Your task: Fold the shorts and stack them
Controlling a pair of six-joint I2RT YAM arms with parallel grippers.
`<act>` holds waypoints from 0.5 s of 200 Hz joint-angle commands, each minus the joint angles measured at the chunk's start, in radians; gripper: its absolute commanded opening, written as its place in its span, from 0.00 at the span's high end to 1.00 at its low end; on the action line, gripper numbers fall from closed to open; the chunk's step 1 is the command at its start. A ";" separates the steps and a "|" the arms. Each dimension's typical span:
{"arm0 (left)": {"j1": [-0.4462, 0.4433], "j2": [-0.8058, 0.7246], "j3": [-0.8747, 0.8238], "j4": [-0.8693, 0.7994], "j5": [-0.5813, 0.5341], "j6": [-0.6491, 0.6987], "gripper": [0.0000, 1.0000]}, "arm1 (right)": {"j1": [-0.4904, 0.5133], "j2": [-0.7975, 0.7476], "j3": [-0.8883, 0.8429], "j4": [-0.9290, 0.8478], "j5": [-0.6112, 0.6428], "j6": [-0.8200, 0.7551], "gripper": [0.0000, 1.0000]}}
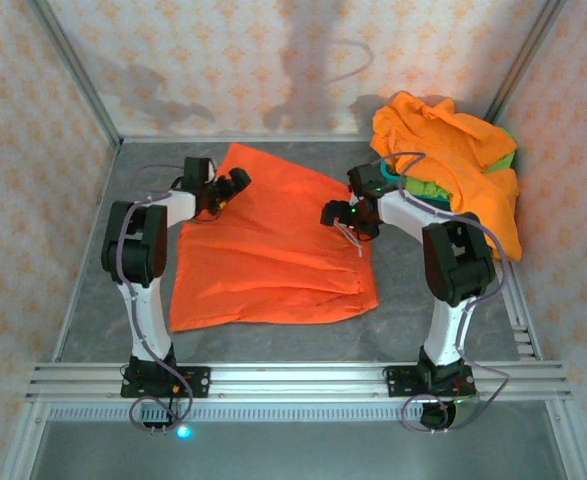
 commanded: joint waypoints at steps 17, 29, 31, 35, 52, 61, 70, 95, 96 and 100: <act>0.065 -0.010 -0.067 0.001 -0.040 0.006 0.00 | 0.022 0.120 0.161 -0.062 0.011 -0.024 0.00; 0.072 0.001 -0.049 0.001 -0.038 0.007 0.00 | 0.021 0.164 0.223 -0.085 0.033 -0.020 0.00; 0.072 0.002 -0.045 -0.001 -0.037 0.007 0.00 | 0.022 0.171 0.235 -0.089 0.039 -0.019 0.00; 0.073 0.007 -0.037 -0.003 -0.036 0.011 0.00 | 0.022 0.184 0.258 -0.096 0.050 -0.020 0.00; 0.073 0.022 -0.004 -0.004 -0.032 0.014 0.00 | 0.016 0.247 0.361 -0.141 0.105 -0.016 0.00; 0.074 0.032 0.017 -0.008 -0.032 0.012 0.00 | 0.012 0.288 0.426 -0.174 0.121 -0.007 0.00; 0.073 0.040 0.037 -0.009 -0.028 0.009 0.00 | 0.004 0.328 0.485 -0.200 0.128 0.008 0.00; 0.072 0.046 0.092 -0.009 -0.010 0.006 0.00 | -0.015 0.409 0.600 -0.231 0.129 0.066 0.00; 0.072 0.045 0.094 -0.010 -0.010 0.006 0.00 | -0.016 0.410 0.603 -0.232 0.129 0.070 0.00; 0.072 0.038 0.099 -0.013 -0.009 0.010 0.00 | -0.018 0.416 0.613 -0.235 0.128 0.077 0.00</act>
